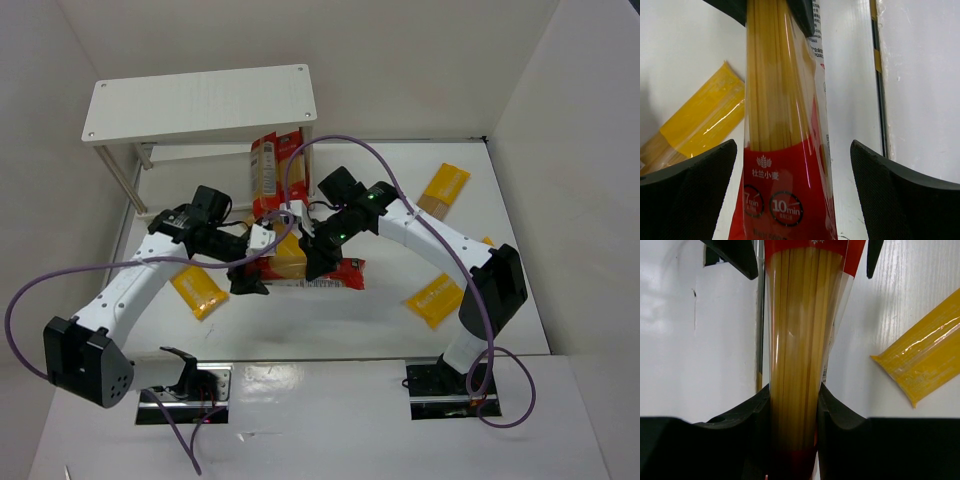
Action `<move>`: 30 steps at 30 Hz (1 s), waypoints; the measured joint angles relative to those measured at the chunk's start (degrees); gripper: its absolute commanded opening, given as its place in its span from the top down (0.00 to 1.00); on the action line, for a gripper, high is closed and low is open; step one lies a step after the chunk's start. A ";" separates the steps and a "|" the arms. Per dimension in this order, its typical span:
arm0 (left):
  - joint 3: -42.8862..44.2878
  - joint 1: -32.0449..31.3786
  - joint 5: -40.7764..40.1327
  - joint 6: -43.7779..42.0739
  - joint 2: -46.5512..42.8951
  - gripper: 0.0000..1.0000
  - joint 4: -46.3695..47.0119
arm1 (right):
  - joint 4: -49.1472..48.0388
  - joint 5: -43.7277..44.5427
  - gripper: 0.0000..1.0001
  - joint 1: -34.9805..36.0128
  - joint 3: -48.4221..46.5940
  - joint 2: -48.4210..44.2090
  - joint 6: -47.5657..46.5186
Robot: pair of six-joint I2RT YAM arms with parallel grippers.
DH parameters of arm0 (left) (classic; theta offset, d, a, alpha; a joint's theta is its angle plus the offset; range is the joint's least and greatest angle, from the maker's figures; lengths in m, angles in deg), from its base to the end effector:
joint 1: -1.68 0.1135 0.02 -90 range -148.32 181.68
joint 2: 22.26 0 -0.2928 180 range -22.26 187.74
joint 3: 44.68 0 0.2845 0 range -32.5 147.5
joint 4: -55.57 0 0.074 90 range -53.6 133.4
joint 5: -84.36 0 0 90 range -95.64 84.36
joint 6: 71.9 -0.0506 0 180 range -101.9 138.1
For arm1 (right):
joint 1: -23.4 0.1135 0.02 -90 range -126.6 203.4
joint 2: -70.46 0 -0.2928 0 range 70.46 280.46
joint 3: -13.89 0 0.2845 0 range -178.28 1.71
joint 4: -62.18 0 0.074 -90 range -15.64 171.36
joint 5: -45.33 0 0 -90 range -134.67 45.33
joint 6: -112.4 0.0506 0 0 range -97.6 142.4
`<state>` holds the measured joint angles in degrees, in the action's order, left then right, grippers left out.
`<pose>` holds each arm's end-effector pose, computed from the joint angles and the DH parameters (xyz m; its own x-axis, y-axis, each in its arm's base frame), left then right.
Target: Place and organize the pasta boxes and bags onto the shelf
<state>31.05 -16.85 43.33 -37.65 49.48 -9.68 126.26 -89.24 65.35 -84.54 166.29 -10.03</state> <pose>0.2378 -0.1200 0.3173 -0.0112 0.5760 -0.8174 0.9982 0.0551 0.0252 0.2637 0.2848 0.3210 -0.1625 -0.6598 -0.7337 -0.9627 -0.0568 0.2644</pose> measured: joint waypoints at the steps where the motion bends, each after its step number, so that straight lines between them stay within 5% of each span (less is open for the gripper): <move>1: 0.04 -0.13 0.00 -0.02 0.50 0.00 -0.11 | 0.02 0.00 1.00 0.02 0.00 0.00 -0.07; 27: 0.61 -3.21 0.28 3.65 4.48 0.03 6.56 | 0.46 0.17 1.00 0.42 -1.18 0.00 0.28; 28: 0.61 -3.23 0.37 3.67 4.55 0.21 6.64 | 0.48 0.17 1.00 0.42 -1.18 0.00 0.42; 29: 0.61 -3.28 0.42 3.96 4.63 0.99 6.51 | 0.50 0.22 1.00 0.37 -1.18 0.00 0.48; 30: 0.52 -3.52 0.17 5.16 4.74 1.00 6.27 | 0.31 0.52 1.00 0.26 -1.18 0.00 0.79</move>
<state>31.57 -20.37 43.50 -32.49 54.23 -3.41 126.57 -88.72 65.62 -85.72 166.29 -9.24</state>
